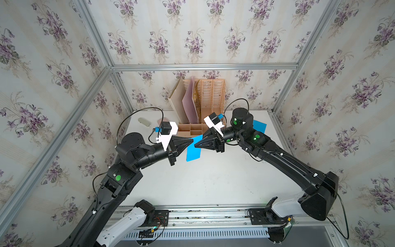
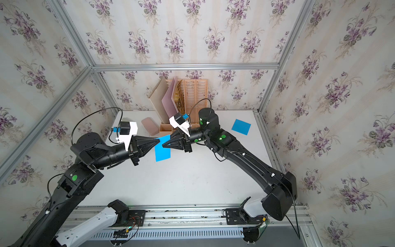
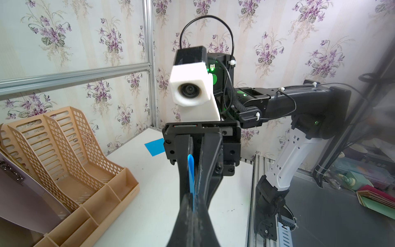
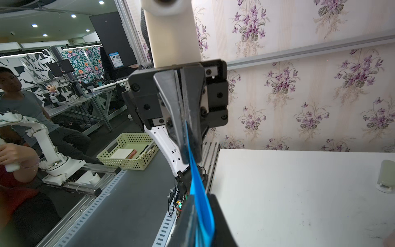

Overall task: Fold the square paper along the opposite sides
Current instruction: Smooth out the paper.

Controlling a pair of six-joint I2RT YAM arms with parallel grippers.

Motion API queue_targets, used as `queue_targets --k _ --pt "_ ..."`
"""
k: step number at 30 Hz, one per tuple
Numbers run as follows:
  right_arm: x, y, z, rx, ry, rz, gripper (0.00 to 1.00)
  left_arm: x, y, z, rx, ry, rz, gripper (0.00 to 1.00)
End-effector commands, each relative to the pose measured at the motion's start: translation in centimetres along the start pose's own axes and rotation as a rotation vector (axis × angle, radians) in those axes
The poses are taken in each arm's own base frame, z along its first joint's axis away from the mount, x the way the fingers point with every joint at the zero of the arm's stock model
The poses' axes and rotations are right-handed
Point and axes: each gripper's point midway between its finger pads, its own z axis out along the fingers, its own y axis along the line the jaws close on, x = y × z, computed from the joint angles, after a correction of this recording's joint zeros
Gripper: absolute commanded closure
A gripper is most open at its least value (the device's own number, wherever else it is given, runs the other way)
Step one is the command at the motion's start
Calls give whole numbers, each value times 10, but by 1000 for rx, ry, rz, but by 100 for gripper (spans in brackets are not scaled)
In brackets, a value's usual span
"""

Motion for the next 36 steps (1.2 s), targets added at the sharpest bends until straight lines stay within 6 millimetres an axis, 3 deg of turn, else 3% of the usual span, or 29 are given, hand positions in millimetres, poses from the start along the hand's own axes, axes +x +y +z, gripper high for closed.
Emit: queue_targets --k 1,6,10,14,27,34,35,36 --pt "-3 1 -1 6 -1 -24 100 3 2 -1 -15 4 4 100" --pt "1 4 -4 24 10 -37 100 8 7 -2 -48 14 10 100" --pt "1 4 -7 49 17 -52 79 8 8 -2 -52 18 13 100" --pt "-2 3 -9 55 15 -60 76 9 7 -2 -46 20 7 100" --pt "-3 1 -9 56 16 -56 100 13 8 -1 -46 28 0 100" --pt "2 1 -11 77 14 -51 100 16 10 -1 -54 30 -9 100" --pt "3 -1 -11 88 14 -50 97 17 10 0 -54 31 -13 100" --pt "5 -3 -12 103 17 -42 72 18 11 0 -59 30 -17 100"
